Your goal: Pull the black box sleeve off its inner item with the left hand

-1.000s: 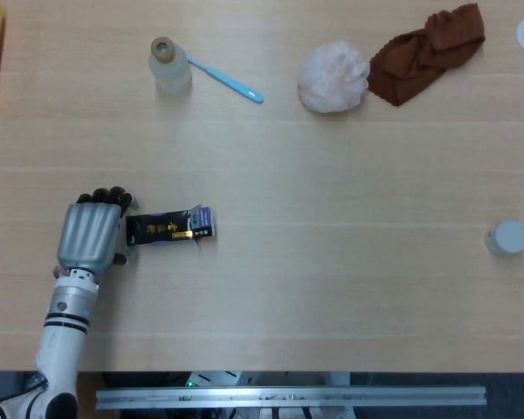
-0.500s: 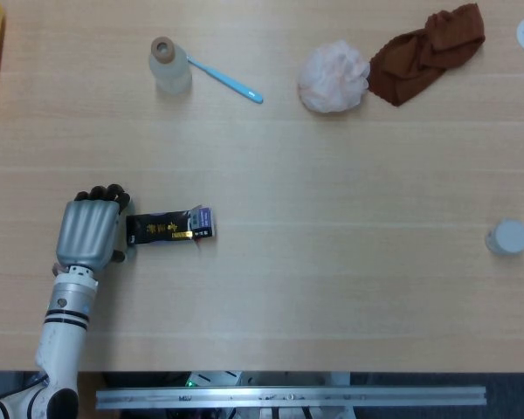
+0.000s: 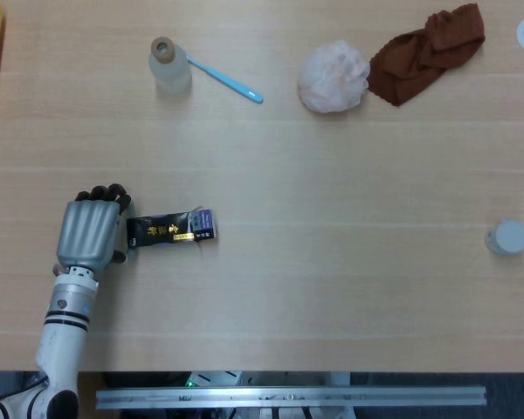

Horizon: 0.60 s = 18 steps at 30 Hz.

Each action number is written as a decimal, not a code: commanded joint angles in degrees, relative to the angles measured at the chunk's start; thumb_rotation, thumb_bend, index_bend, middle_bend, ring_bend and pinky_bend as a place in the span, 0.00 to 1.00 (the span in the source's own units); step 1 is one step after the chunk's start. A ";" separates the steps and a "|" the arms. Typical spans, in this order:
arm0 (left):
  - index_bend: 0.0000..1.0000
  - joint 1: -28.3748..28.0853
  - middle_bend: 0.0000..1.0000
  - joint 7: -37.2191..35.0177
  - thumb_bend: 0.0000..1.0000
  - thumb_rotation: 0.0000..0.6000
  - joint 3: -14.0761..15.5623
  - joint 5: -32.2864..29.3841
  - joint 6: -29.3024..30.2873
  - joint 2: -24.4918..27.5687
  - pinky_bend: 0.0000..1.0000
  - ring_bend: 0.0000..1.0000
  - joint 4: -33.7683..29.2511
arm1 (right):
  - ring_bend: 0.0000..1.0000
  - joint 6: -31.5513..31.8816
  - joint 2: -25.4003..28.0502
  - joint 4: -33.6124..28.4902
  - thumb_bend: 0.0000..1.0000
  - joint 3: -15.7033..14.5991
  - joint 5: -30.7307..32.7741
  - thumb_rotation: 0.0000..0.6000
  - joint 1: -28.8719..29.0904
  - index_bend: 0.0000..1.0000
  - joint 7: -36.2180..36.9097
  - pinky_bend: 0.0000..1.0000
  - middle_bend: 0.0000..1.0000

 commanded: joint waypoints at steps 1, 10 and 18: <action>0.53 0.00 0.28 0.06 0.10 1.00 0.09 0.19 0.19 0.07 0.34 0.26 -0.15 | 0.25 -0.01 -0.01 -0.03 0.24 0.01 -0.01 1.00 0.01 0.47 -0.04 0.29 0.38; 0.55 0.07 0.28 1.08 0.10 1.00 0.46 1.53 1.74 0.84 0.34 0.26 -1.79 | 0.25 -0.08 -0.05 -0.06 0.24 0.03 0.04 1.00 0.03 0.47 -0.06 0.29 0.38; 0.57 0.11 0.28 3.79 0.10 1.00 0.54 3.59 4.45 2.70 0.34 0.26 -5.60 | 0.25 -0.13 -0.10 0.00 0.24 0.06 0.05 1.00 0.07 0.47 -0.05 0.29 0.38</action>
